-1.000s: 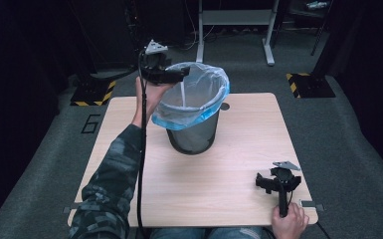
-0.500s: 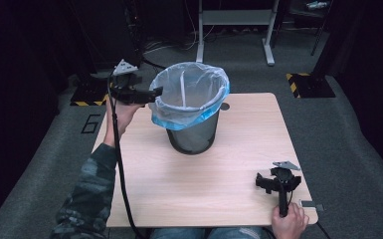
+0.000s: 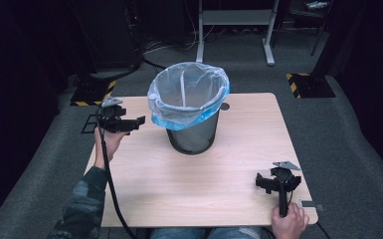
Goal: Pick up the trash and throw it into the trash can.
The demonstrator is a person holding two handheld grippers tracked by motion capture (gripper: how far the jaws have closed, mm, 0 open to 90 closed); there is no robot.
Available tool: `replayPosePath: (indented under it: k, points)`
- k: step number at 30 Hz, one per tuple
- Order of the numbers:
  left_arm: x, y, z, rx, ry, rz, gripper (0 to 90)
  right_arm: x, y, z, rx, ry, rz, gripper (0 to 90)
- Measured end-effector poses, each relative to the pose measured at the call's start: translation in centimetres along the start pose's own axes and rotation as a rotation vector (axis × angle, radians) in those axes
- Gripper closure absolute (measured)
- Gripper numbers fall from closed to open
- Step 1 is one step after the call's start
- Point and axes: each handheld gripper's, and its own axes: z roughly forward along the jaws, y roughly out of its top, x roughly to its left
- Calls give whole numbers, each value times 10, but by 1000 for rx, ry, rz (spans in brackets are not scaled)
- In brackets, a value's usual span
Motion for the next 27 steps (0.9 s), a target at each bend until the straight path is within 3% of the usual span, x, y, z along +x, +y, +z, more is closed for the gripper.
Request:
replayPosePath:
  k: [17, 27]
  points:
    - [23, -89, 20, 142, 49, -84, 114, 0, 0, 0, 0, 0, 0, 0]
    - [28, -132, 24, 181, 52, -104, 99, 0, 0, 0, 0, 0, 0, 0]
